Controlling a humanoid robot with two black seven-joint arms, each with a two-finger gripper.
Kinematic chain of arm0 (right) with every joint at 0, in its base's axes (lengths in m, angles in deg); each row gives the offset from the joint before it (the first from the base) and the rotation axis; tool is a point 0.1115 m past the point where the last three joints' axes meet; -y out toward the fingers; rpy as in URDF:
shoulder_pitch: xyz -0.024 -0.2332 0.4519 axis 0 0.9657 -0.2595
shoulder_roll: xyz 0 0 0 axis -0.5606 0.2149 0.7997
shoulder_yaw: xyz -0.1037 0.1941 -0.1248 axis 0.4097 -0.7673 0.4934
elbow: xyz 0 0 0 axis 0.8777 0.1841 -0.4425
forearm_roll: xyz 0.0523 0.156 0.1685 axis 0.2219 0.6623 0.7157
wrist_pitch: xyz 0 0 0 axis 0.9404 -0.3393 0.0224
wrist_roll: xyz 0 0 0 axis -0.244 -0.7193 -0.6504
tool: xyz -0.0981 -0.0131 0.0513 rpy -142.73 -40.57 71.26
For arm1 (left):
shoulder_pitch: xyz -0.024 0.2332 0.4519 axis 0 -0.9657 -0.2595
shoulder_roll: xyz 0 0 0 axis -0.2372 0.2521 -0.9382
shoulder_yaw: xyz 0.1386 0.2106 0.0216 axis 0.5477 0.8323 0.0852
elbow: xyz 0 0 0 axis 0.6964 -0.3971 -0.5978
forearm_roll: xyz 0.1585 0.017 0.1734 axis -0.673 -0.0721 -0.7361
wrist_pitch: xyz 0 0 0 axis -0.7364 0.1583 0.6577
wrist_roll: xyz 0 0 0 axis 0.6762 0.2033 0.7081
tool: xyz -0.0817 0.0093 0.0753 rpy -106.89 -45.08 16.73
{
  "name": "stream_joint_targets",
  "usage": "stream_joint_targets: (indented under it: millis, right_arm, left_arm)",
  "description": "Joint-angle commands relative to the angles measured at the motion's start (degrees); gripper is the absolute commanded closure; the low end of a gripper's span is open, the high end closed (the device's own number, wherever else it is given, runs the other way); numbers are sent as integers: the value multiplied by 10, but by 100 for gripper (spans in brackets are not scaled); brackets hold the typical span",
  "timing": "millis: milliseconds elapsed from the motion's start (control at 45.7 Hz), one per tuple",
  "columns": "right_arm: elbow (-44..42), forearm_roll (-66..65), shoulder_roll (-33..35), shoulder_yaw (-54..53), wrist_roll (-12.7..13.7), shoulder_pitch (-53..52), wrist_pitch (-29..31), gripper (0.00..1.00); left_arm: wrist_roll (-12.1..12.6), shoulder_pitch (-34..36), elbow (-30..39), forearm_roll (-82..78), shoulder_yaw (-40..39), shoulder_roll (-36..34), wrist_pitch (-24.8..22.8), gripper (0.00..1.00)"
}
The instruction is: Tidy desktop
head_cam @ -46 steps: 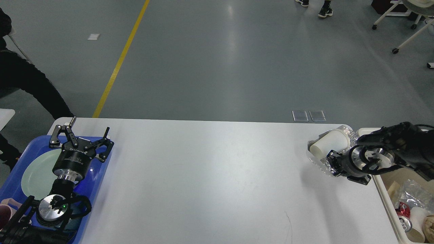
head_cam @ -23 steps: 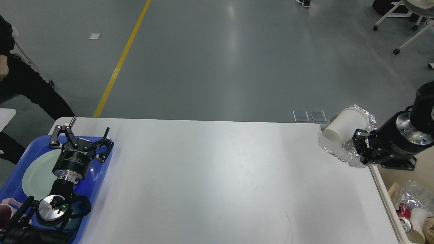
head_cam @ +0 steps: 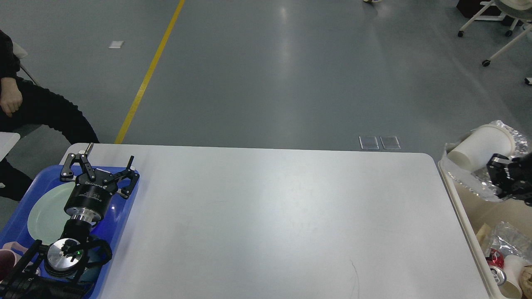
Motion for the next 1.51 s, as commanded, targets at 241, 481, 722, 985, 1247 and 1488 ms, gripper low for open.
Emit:
stream_joint_targets:
  millis: [241, 481, 722, 985, 1247, 1488]
  right_arm:
    - [-349, -38, 104, -165, -4, 389, -13, 100]
    - [-610, -37, 34, -354, -5, 705, -18, 100]
    - [-870, -36, -105, -452, -7, 921, -23, 100]
    - [-901, -35, -154, -458, -7, 976, -78, 100]
    - [-901, -35, -153, -458, -7, 976, -140, 0]
    - [-898, -34, -149, -458, -7, 972, -142, 0]
  left_arm:
    - [0, 0, 0, 0, 0, 0, 0, 3]
    - [1, 0, 0, 0, 0, 0, 0, 3]
    - [0, 0, 0, 0, 0, 0, 0, 3]
    - [0, 0, 0, 0, 0, 0, 0, 3]
    - [0, 0, 0, 0, 0, 0, 0, 3]
    - [1, 0, 0, 0, 0, 0, 0, 3]
